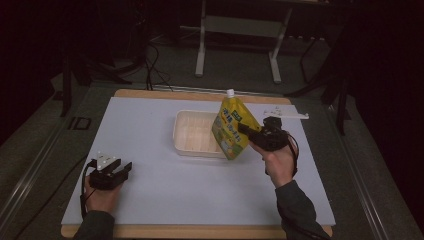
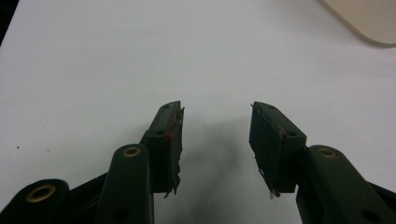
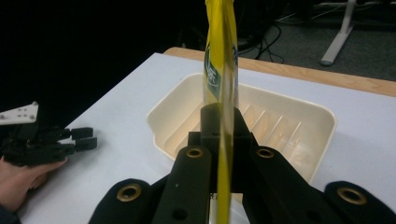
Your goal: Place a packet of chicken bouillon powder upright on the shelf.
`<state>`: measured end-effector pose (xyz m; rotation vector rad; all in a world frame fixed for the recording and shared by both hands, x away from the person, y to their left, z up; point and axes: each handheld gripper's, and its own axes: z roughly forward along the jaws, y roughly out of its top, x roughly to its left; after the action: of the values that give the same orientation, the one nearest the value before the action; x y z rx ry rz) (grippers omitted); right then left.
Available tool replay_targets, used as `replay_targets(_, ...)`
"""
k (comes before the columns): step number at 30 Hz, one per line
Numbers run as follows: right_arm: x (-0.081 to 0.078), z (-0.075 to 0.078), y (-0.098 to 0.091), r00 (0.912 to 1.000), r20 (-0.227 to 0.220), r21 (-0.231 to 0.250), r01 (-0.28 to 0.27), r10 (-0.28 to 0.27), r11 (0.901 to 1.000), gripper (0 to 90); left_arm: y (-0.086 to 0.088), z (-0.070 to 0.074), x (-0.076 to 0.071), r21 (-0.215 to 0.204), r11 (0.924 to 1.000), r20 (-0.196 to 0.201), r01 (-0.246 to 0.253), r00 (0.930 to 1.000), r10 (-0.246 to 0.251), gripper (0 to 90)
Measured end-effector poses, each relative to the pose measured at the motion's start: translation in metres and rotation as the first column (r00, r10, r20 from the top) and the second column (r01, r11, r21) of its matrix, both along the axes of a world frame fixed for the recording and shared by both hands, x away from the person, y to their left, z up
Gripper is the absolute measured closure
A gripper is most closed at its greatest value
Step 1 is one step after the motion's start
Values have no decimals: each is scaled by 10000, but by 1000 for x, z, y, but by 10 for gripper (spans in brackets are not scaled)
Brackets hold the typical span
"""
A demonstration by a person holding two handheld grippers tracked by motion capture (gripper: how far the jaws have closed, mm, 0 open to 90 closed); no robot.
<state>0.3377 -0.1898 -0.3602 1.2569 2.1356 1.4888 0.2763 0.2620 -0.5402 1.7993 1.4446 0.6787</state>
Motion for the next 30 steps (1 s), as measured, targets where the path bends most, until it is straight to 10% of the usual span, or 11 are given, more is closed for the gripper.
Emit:
replay_targets(14,5,-5,3,9900,362,673,1334,-1360,9888,900,0,0,0,6,10000,1,3,10000,-3,535)
replay_targets(30,10,-15,13,9595,849,678,2634,-2686,9623,900,0,0,0,-34,10000,3,12,10000,-12,535)
